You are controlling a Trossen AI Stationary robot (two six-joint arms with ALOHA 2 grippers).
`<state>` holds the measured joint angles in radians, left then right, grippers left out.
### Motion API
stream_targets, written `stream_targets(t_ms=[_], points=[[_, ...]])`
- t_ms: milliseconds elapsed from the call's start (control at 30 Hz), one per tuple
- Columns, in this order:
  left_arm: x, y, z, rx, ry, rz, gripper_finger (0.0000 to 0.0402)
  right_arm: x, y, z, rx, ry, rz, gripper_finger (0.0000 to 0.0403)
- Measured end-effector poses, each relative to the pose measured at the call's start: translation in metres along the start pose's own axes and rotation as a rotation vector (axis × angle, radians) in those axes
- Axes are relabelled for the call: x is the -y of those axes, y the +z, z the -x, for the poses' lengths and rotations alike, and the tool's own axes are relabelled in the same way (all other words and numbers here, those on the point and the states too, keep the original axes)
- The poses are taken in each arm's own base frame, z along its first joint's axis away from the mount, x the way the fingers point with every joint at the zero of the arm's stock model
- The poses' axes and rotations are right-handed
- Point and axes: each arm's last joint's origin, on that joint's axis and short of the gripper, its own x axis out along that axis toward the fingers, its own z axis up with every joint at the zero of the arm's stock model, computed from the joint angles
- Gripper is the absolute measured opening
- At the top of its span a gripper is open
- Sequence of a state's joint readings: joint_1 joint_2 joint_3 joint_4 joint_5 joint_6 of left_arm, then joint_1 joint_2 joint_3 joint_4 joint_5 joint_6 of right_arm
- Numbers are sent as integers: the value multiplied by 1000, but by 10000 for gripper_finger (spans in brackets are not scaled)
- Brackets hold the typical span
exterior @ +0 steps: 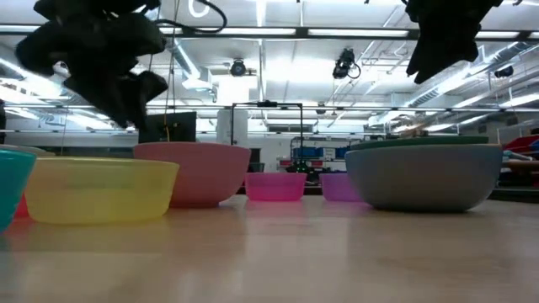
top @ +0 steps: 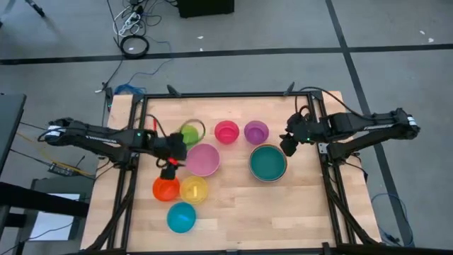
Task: Nest bowls inside each other
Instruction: Stack the pink bowl on top of dark green bowl
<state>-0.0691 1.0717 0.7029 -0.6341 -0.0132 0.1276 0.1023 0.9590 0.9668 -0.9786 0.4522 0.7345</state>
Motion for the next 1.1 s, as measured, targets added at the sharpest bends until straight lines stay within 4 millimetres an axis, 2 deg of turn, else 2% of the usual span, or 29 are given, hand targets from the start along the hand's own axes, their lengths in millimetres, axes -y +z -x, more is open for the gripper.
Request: stream_targets(t_ms=[167,267,433,600,833,933,1067,1100], points=[[16,2,-13,-55,-46,-148,176,-9,-3,-6,-27,-4,12,176],[21,2,-16,-74,2,-207,176,-14,-4,-13,-48,-19,24,178],[23,3,-21,-98,83,-293,176,-20,-6,-24,-81,-50,47,178],[26,1,-37,-177,75,-382,176,-25,-7,-32,-107,-72,64,178],[28,6,-56,-180,108,-441,172,-27,-8,-36,-113,-76,68,178],[28,8,-58,-168,113,-440,136,-27,-8,-36,-115,-79,71,178],[27,11,-53,-194,128,-446,31,-27,-8,-36,-115,-78,74,178],[26,13,-51,-203,142,-441,18,-27,-8,-36,-115,-78,77,178]])
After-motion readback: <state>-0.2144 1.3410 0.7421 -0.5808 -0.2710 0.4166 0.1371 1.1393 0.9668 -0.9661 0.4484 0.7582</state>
